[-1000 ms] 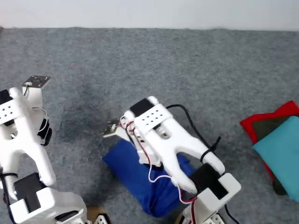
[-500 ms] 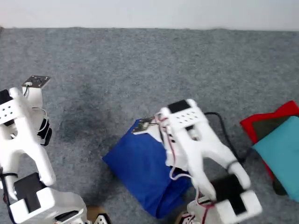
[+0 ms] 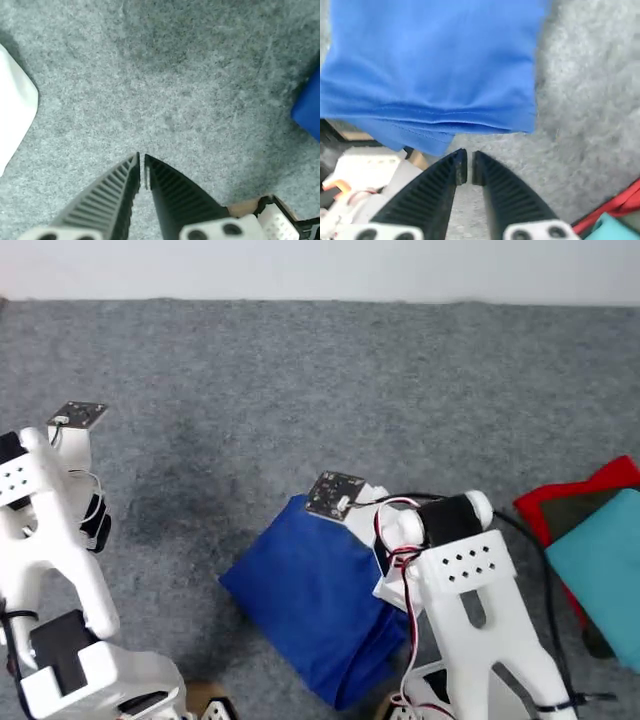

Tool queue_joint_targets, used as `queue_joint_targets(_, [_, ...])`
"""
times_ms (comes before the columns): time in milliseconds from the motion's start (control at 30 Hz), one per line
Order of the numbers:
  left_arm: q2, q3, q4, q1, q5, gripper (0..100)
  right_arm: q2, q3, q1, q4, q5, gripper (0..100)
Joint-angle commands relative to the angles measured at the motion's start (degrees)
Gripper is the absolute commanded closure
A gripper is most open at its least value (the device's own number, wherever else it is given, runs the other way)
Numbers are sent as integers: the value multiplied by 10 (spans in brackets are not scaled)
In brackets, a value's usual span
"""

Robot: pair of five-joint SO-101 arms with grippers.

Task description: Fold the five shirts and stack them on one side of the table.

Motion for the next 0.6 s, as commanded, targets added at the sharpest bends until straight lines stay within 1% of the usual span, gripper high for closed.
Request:
queue_joint_targets(0, [-4, 0, 15, 0, -4, 985, -14, -6, 5, -29, -42, 783])
queue_joint_targets(67, [-4, 14, 15, 0, -4, 985, -9, -7, 5, -65, -55, 746])
queue_joint_targets(200, [-7, 29, 14, 0, -4, 985, 46, -7, 5, -114, -81, 742])
queue_joint_targets(267, [-8, 30, 14, 0, -4, 985, 91, -7, 4, -127, -89, 721])
queue_joint_targets(400, [-9, 31, 14, 0, -4, 985, 160, -9, 3, -143, -100, 657])
queue_joint_targets(567, [-9, 32, 14, -1, -4, 985, 212, -57, -17, -120, -102, 641])
